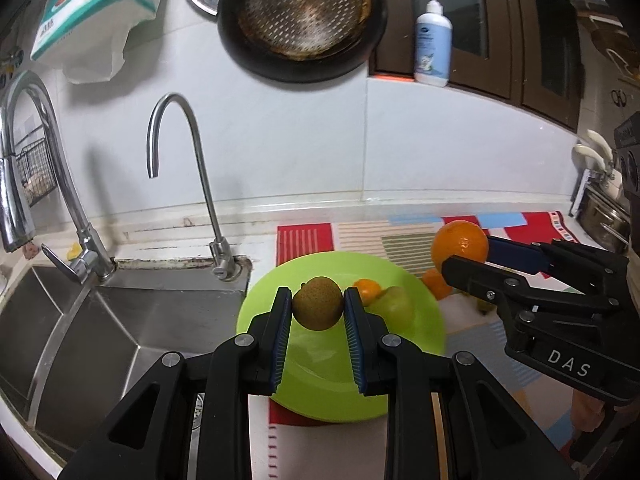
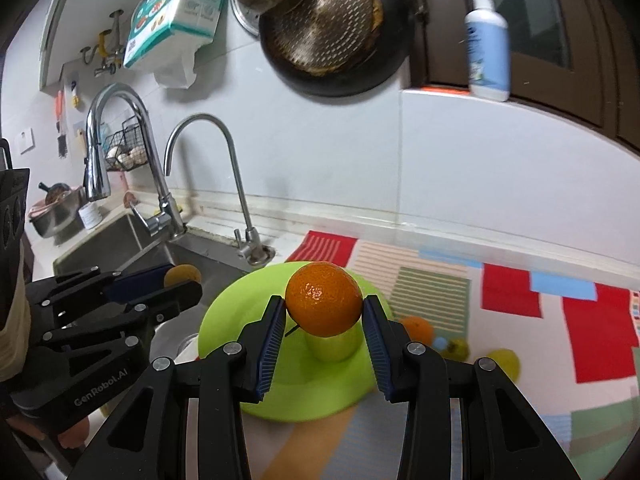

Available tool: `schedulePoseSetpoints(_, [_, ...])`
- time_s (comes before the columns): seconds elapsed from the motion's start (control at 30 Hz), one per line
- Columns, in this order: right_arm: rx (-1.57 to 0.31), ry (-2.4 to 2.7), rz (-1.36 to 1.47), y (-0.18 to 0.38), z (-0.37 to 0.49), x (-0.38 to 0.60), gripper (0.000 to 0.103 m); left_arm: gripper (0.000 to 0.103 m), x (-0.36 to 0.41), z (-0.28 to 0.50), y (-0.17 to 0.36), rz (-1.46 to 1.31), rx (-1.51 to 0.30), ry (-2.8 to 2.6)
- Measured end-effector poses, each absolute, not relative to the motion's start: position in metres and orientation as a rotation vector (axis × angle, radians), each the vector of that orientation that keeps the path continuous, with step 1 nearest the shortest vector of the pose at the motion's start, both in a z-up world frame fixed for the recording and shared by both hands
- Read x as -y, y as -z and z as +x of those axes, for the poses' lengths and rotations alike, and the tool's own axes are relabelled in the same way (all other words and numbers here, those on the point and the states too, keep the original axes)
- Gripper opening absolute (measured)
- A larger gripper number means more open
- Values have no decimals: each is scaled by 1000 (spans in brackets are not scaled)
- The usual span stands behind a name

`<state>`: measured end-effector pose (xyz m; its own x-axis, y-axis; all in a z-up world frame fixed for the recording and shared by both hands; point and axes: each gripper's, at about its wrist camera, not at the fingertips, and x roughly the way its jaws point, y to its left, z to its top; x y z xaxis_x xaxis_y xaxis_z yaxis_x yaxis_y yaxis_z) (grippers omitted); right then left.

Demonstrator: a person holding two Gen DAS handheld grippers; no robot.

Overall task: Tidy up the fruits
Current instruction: 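Lower the orange and kiwi onto the plate and open both tools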

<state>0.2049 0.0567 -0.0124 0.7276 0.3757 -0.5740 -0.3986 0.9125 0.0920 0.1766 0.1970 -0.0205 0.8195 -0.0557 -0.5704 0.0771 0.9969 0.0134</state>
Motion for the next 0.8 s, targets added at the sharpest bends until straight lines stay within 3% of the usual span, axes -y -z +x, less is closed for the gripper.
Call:
schedulePoseSetpoints(0.53, [-742,-527,-64,62,269,-94,41,27,-220,231,61,1,-714,63])
schedulePoseSetpoints(0.67, [-762,-538,-46,69,277,-95,41,36,-221,236,64,-1,-718,52])
schedulePoseSetpoints(0.8, [-757,-522,-24,68,279,-90,46,38,-223,232,61,-7,-713,37])
